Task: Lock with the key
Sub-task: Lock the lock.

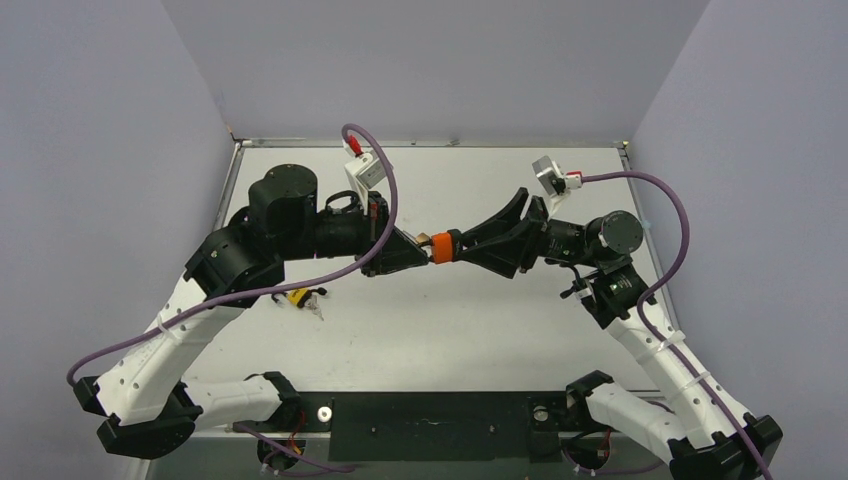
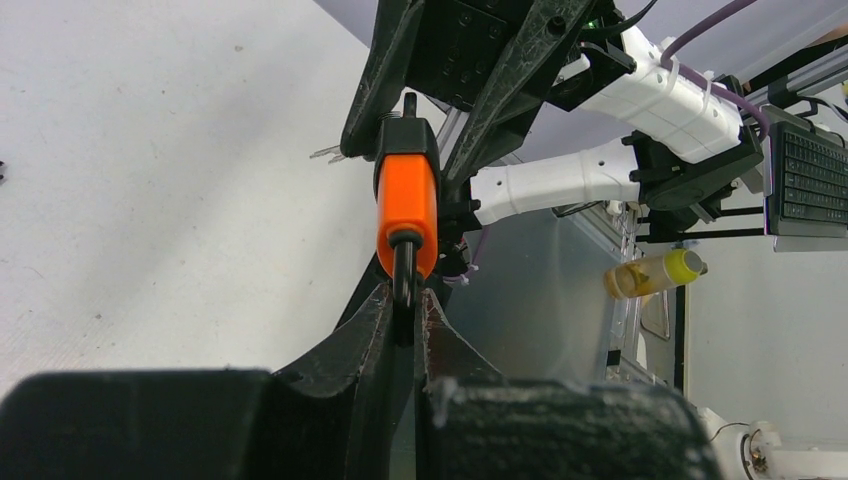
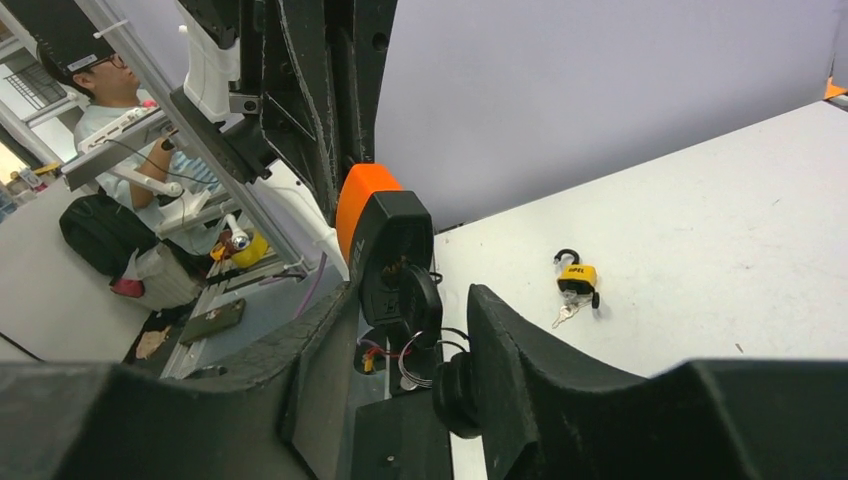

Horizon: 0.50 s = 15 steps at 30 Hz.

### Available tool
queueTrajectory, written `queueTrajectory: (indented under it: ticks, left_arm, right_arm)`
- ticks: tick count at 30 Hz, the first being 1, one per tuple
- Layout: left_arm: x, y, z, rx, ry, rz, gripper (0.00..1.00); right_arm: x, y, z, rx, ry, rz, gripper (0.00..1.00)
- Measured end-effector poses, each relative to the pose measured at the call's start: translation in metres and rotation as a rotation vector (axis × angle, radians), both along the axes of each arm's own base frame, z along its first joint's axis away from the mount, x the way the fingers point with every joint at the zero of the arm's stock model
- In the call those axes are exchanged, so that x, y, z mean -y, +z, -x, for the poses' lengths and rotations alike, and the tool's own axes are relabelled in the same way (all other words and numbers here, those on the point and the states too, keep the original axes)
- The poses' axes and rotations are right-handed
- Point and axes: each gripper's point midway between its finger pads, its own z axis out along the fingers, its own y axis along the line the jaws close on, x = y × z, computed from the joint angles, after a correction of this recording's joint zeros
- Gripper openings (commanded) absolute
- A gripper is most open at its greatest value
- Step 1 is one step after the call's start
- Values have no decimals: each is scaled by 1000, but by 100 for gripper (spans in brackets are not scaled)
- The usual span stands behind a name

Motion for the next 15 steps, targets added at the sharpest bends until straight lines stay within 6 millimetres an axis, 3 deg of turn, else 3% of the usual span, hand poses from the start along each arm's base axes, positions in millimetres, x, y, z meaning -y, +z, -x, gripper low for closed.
queueTrajectory:
  ticks: [10,15]
  left_arm:
    - [-4,0,-2,8,9,-2,0]
    - [-4,1,-2,14,8,4,0]
  right_arm:
    - [4,-2,-2,-8,-5,9,0]
    - [6,-1,-2,-15,-4,8,0]
